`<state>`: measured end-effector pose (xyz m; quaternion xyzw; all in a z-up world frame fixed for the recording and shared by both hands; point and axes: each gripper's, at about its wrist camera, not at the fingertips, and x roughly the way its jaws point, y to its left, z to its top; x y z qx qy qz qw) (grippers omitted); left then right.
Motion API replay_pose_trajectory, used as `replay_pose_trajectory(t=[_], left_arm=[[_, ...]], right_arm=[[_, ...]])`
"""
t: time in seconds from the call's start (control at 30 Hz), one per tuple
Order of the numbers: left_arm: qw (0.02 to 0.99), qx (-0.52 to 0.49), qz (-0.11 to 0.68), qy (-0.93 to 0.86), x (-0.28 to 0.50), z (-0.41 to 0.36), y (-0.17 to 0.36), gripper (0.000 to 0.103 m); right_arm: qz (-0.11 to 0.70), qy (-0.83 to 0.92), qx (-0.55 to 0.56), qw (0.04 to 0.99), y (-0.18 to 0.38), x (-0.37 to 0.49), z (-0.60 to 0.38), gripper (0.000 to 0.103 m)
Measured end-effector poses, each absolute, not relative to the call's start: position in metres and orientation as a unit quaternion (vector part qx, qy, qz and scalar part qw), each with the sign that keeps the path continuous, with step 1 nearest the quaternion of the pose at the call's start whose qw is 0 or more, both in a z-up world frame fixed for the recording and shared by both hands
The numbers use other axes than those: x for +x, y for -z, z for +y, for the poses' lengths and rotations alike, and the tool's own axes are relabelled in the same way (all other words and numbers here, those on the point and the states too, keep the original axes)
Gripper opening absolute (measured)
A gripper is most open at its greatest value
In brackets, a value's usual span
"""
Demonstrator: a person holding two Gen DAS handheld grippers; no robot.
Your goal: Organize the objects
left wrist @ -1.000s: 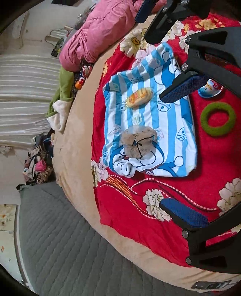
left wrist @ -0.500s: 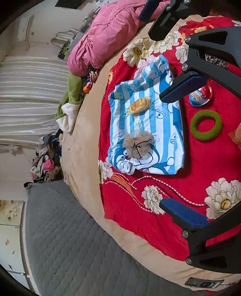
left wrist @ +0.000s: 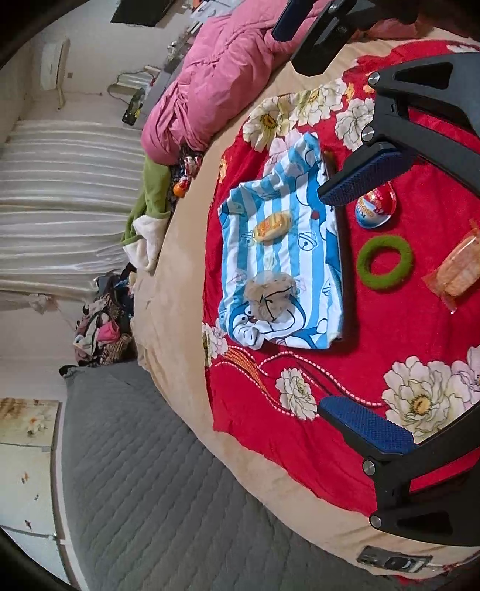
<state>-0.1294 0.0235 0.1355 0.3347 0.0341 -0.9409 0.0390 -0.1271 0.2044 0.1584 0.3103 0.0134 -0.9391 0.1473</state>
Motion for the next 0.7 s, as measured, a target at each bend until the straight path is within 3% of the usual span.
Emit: replay_pose_trajectory(t=[0.7], left_arm=[[0.030, 0.321, 0.011, 0.947, -0.063, 0.047, -0.135, 0.103]], right_arm=[[0.041, 0.947, 0.285, 0.143, -0.158, -0.061, 0.215, 0.096]])
